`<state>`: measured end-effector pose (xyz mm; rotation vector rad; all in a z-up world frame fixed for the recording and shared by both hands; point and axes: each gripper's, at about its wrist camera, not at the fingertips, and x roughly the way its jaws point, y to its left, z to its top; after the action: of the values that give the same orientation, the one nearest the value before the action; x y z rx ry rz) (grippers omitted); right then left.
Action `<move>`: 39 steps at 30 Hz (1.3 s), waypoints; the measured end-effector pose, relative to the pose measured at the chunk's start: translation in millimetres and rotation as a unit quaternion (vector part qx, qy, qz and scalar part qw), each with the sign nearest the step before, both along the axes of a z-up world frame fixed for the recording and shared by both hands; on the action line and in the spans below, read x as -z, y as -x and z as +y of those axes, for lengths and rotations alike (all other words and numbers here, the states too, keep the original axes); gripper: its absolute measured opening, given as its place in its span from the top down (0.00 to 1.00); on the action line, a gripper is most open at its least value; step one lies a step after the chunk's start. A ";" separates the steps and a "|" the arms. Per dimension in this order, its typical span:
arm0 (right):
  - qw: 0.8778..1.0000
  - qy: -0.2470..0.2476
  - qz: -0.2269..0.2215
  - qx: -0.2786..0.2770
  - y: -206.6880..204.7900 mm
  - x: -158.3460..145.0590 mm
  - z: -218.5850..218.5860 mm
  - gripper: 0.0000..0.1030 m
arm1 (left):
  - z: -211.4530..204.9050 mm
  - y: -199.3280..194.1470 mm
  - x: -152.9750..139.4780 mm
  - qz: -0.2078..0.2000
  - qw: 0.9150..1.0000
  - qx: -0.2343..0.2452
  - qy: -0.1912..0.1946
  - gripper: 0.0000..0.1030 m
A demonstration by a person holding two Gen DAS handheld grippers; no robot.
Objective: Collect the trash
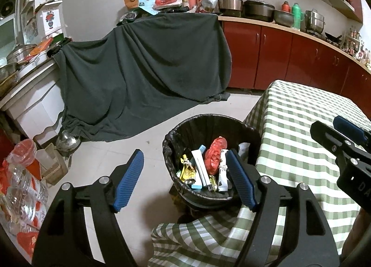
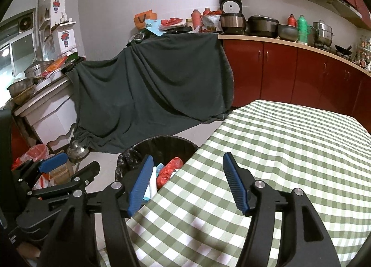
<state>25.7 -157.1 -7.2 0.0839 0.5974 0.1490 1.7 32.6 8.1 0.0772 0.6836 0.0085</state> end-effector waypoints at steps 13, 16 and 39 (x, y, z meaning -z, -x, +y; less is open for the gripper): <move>1.000 0.001 -0.002 0.002 3.7 0.4 -0.3 0.40 | 0.6 3.1 -2.0 -0.004 1.000 -0.001 0.002 0.30; 1.000 0.001 -0.002 0.002 3.9 0.2 -0.3 0.40 | 0.9 4.6 -3.9 -0.005 1.000 -0.002 0.003 0.29; 1.000 0.001 -0.003 0.002 3.8 0.1 -0.5 0.40 | 3.4 5.7 -7.5 -0.005 1.000 -0.006 0.009 0.21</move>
<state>21.9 -157.6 -7.2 0.0821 0.5913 0.1445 -3.9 36.0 15.6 0.0565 0.6734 0.0146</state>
